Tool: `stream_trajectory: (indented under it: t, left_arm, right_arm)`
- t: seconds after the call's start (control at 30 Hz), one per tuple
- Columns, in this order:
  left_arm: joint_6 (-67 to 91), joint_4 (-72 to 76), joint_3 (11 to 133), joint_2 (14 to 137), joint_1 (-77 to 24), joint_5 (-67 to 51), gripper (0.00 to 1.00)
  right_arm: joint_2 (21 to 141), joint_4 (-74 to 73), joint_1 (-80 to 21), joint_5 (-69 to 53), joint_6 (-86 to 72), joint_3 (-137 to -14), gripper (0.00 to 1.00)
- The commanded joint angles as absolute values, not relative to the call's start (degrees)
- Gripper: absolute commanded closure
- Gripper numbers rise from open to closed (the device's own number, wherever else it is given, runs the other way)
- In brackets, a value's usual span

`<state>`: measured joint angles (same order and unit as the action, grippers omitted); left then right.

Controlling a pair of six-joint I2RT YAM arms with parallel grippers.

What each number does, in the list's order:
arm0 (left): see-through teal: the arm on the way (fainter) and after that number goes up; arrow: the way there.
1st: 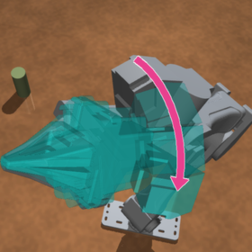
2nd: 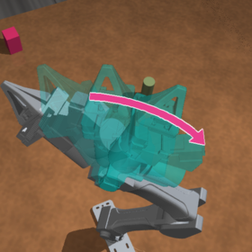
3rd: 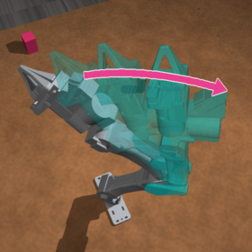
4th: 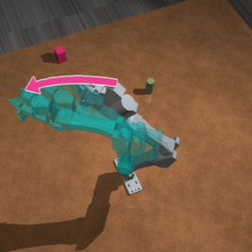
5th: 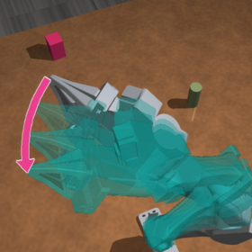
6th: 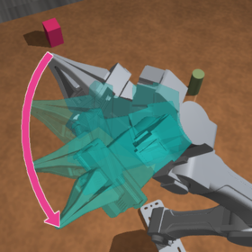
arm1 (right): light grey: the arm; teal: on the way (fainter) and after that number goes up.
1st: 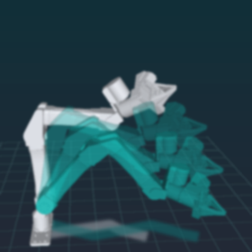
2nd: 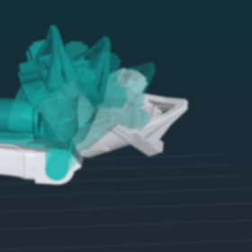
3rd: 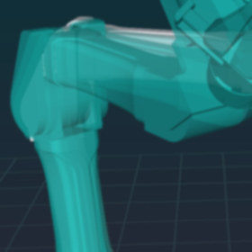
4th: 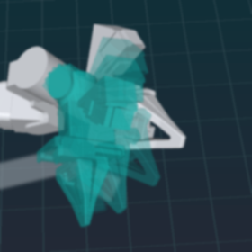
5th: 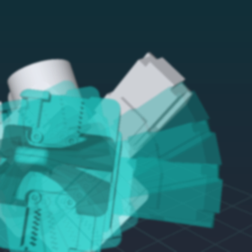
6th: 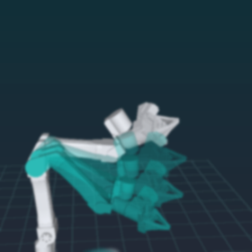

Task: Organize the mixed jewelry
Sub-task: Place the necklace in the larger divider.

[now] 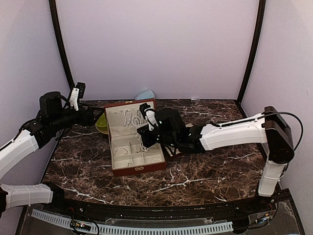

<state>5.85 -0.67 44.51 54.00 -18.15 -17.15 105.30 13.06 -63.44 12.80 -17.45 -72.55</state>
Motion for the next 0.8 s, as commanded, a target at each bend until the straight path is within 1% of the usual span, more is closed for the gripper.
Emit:
stream_trajectory:
  t: [0.0, 0.23, 0.47, 0.77]
  left_arm:
    - [6.16, 1.07, 43.91, 53.68, -17.84, -17.65, 0.18]
    - [6.14, 1.02, 43.86, 53.7, -17.84, -17.41, 0.18]
    - [5.9, 0.99, 43.77, 53.59, -17.84, -16.71, 0.18]
    - [5.89, 0.97, 43.68, 53.92, -17.84, -16.61, 0.18]
  right_arm:
    - [103.88, 13.95, -63.54, 11.85, -18.62, -70.62, 1.0]
    - [103.1, 11.48, -63.53, 10.08, -19.45, -68.59, 1.0]
    - [102.02, 5.87, -63.46, 5.53, -17.3, -65.14, 1.0]
    - [104.07, -6.8, -60.86, 0.32, -10.32, -69.13, 1.0]
